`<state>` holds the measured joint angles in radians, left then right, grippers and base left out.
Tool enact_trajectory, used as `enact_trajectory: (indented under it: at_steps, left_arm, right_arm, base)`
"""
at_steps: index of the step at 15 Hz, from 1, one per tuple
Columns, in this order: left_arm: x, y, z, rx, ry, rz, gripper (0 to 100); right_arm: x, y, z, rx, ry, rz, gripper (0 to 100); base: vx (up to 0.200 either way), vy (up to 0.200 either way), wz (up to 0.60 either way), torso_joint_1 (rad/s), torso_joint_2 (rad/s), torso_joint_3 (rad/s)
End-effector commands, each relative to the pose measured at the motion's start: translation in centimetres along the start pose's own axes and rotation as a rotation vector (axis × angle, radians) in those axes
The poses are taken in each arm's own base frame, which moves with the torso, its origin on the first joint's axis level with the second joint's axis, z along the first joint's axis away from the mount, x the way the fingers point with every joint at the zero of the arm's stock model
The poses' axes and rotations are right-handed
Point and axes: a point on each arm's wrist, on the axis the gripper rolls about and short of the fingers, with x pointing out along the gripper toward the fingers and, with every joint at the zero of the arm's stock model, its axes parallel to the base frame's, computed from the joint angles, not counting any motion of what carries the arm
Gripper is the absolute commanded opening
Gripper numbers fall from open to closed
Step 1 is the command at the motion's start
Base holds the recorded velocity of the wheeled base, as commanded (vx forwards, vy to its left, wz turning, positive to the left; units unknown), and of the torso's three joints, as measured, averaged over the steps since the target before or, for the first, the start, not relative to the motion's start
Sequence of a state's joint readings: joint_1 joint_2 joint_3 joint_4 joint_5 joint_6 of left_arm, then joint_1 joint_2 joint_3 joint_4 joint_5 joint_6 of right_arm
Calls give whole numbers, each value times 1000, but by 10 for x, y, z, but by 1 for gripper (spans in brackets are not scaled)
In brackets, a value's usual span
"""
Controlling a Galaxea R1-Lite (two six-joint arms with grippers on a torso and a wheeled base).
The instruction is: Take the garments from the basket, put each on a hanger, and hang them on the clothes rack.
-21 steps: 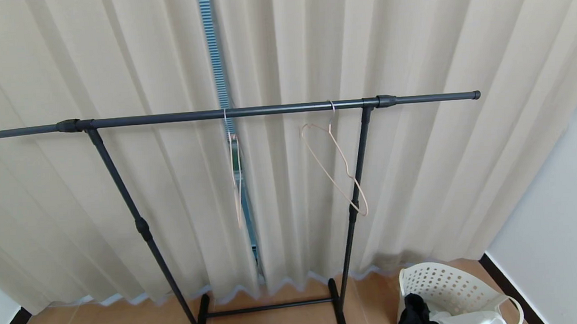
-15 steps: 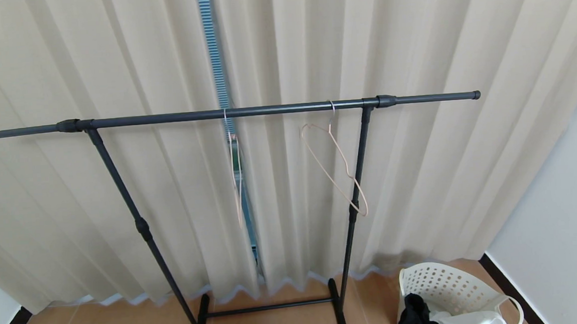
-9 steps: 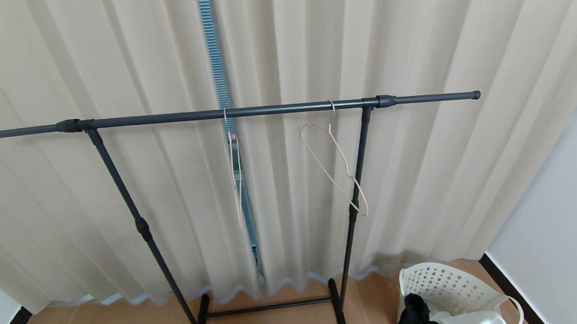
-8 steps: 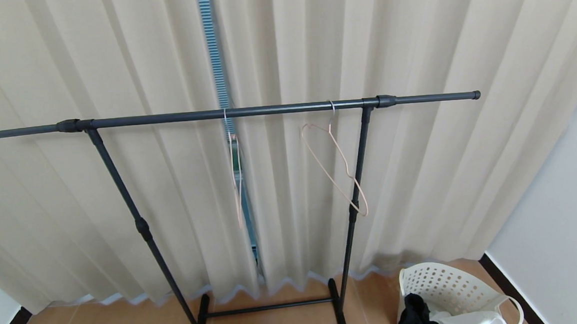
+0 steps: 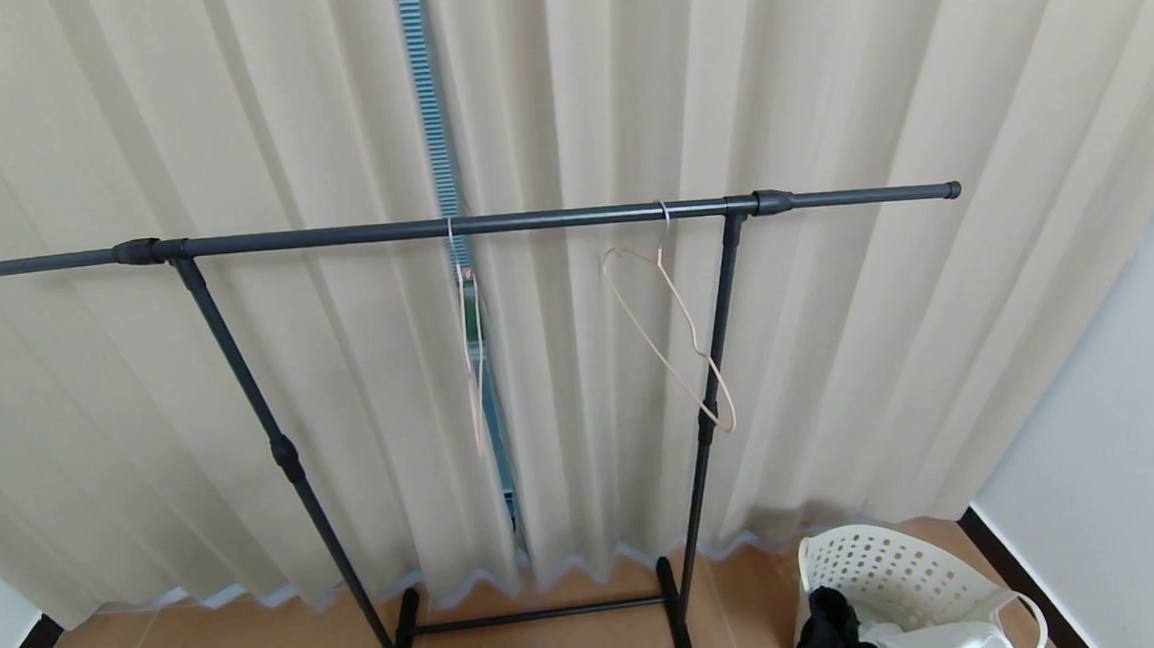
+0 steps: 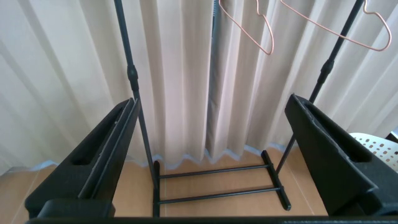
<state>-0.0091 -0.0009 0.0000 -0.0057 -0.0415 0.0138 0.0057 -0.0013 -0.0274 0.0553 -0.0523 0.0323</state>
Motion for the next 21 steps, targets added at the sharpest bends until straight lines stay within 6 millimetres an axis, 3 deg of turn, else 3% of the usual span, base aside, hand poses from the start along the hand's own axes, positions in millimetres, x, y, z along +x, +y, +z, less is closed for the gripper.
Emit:
enact_trajectory:
  at_steps: [1,21]
  left_arm:
    - [0,0,0,0,0,0,100]
    - [0,0,0,-8,-1,0,100]
  right_arm:
    - [0,0,0,0,1,1,100]
    - [0,0,0,0,1,2,100]
  base:
    - [0,0,0,0,0,0]
    - [0,0,0,0,0,0]
